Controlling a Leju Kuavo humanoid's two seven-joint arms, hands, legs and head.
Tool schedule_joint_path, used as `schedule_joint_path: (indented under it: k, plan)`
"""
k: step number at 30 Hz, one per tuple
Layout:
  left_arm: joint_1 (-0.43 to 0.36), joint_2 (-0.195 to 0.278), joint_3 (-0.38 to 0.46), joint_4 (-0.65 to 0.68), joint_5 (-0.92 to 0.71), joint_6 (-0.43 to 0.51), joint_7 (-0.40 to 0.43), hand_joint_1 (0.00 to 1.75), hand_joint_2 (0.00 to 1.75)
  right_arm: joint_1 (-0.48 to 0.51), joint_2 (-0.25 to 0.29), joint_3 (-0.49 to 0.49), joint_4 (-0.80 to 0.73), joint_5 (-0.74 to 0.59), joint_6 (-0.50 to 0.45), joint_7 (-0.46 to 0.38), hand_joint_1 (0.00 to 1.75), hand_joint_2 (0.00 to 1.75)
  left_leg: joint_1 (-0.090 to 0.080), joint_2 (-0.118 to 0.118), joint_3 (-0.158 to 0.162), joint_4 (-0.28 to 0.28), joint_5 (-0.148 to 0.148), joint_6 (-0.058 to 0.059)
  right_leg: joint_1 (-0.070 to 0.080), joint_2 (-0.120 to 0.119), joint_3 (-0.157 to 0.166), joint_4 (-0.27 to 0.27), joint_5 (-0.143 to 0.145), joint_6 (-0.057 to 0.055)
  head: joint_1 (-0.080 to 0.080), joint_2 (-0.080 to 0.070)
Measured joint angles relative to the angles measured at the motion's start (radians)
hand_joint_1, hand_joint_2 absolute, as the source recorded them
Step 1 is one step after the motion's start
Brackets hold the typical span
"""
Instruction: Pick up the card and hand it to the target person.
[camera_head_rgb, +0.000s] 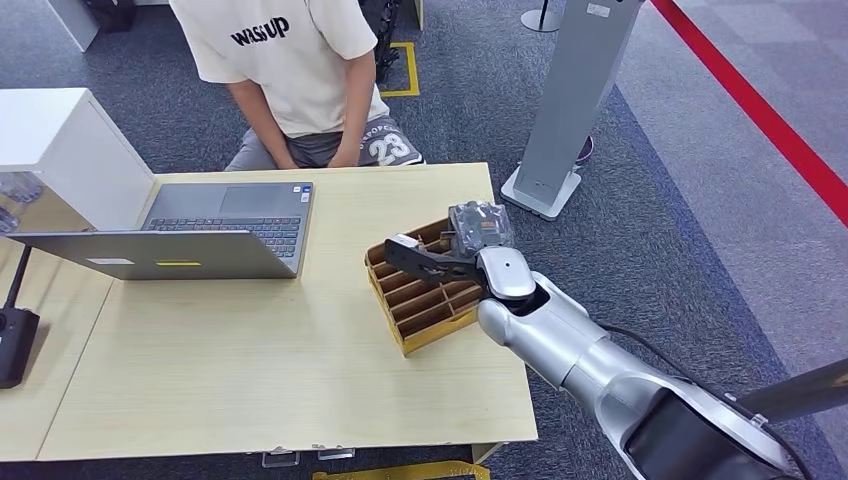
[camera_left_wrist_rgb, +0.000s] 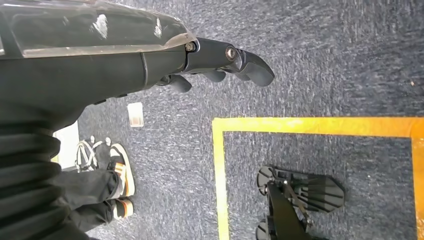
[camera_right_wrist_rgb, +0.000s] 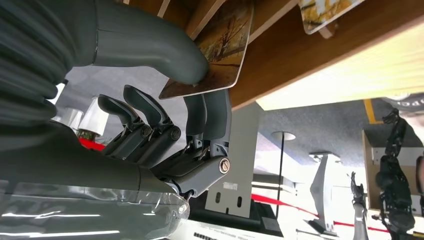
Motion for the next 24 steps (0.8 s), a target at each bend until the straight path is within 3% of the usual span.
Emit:
schedule_joint_path:
  k: [8, 13, 24]
  plan:
    - [0.014, 0.002, 0.001, 0.000, -0.003, 0.018, -0.002, 0.00, 1.75, 0.003, -0.057, -0.043, -0.240, 0.034, -0.009, 0.092, 1.71, 1.75, 0.000, 0.000, 0.000, 0.000, 0.000, 0.000, 0.000, 0.000, -0.001, 0.000, 0.000, 0.000, 0.001, 0.000]
    - [0.018, 0.002, 0.002, 0.000, -0.005, 0.025, -0.004, 0.00, 1.75, 0.011, -0.090, -0.086, -0.399, 0.060, -0.019, 0.105, 1.71, 1.75, 0.000, 0.000, 0.000, 0.000, 0.000, 0.000, 0.000, 0.000, -0.001, 0.000, 0.000, 0.000, 0.001, 0.000]
    - [0.015, 0.002, 0.004, 0.000, -0.014, 0.012, 0.009, 0.00, 1.75, 0.062, -0.107, -0.132, -0.596, 0.154, -0.129, -0.024, 1.71, 1.75, 0.000, 0.000, 0.000, 0.000, 0.000, 0.000, 0.000, 0.000, 0.000, 0.000, 0.000, 0.000, 0.000, 0.000]
